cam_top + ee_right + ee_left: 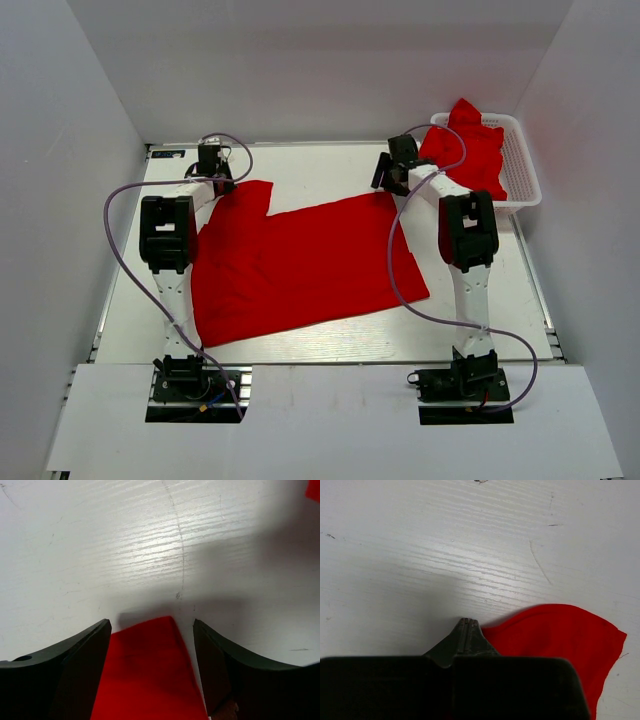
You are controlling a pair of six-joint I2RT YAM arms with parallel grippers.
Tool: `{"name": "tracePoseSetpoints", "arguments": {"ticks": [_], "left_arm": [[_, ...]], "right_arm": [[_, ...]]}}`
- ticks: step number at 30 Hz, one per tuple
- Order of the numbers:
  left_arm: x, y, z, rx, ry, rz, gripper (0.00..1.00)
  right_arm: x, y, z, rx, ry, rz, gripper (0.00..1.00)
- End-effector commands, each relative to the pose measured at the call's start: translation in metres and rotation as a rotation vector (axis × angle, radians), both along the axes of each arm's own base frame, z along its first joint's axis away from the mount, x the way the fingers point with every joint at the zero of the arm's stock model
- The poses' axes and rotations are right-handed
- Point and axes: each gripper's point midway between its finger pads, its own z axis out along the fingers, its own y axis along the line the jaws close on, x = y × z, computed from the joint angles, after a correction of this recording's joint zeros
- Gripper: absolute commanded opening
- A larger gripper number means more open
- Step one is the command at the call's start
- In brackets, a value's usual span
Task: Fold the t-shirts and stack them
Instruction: Grap the side of the flattened tshirt furthest away from the robot with both arms
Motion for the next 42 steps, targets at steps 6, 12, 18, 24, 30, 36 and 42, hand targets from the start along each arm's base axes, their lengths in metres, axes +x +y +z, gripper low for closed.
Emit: {"name": "tracePoseSetpoints", "arguments": {"ticks": [6,12,18,24,30,36,42], "left_arm": [[-0.003,-0.004,0.034,-0.013,-0.049,-0.01,0.0],[-0.003,-0.005,0.034,-0.02,-0.049,-0.004,0.0],[-0.005,-0.003,0.035,-0.014,-0.052,0.003,0.0],[-0.008,-0.003,0.059,-0.016,-0.091,0.003,0.0],[-0.041,0.002,0.098,-0.018,-0.15,0.033,0.0],[-0.099,0.004,0.13,0.012,-0.183,0.045,0.0],[-0.167,-0.013,0.127,-0.091,-0.147,0.016,0.0]], "right_arm": [[-0.021,0.003,-0.016,0.013,0.035,-0.009,0.63],[-0.029,0.002,-0.022,-0.014,0.051,0.005,0.41],[-0.029,0.004,-0.016,-0.049,0.04,0.012,0.0],[-0.021,0.001,-0.003,-0.067,0.005,0.006,0.0],[-0.018,-0.001,0.034,-0.073,-0.105,0.013,0.0],[-0.026,0.001,0.063,-0.059,-0.166,0.057,0.0],[-0.039,-0.003,0.075,-0.053,-0.197,0.067,0.0]]}}
